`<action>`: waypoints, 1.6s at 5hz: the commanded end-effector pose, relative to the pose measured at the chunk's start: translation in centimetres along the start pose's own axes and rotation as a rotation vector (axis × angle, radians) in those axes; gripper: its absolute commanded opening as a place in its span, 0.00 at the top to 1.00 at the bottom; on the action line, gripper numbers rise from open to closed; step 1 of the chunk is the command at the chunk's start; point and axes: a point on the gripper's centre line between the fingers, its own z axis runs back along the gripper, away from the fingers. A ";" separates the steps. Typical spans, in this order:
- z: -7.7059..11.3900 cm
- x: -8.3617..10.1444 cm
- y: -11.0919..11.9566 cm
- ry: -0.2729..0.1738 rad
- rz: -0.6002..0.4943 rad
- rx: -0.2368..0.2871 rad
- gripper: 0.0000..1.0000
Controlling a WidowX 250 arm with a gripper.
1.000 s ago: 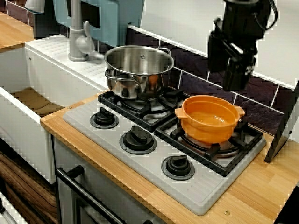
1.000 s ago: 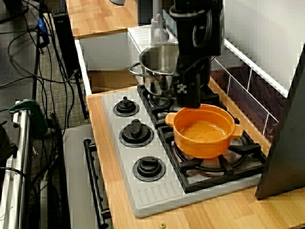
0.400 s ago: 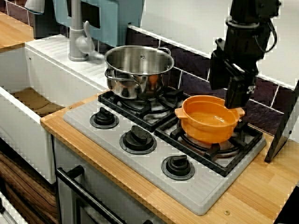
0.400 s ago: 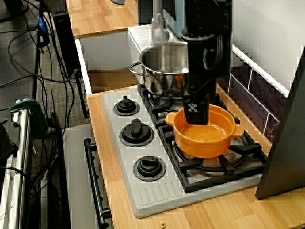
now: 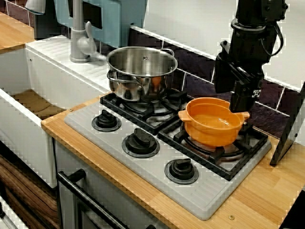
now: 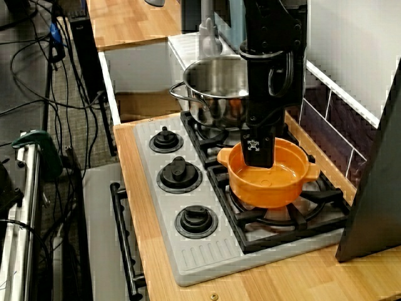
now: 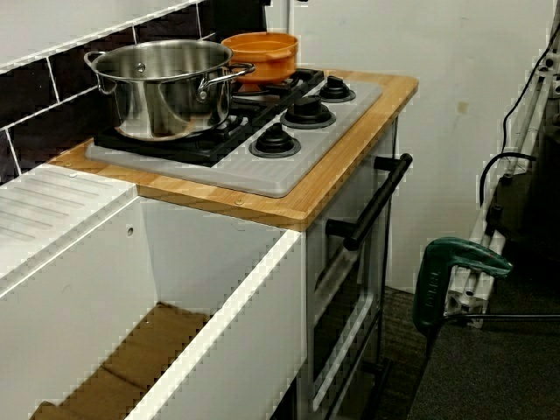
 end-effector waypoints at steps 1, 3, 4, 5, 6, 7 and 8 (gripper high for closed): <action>0.1 1.6 -1.1 -0.035 -0.004 0.018 0.00; -1.8 2.5 -1.7 0.002 -0.030 0.057 0.00; -1.8 2.5 -1.6 0.005 -0.021 0.058 0.00; -1.9 2.2 -1.1 0.020 0.005 0.057 0.00; -1.7 1.6 -0.8 0.016 0.015 0.057 0.00; -1.6 1.2 -0.5 0.020 0.024 0.053 0.00; -1.5 0.9 -0.1 0.021 0.030 0.047 0.00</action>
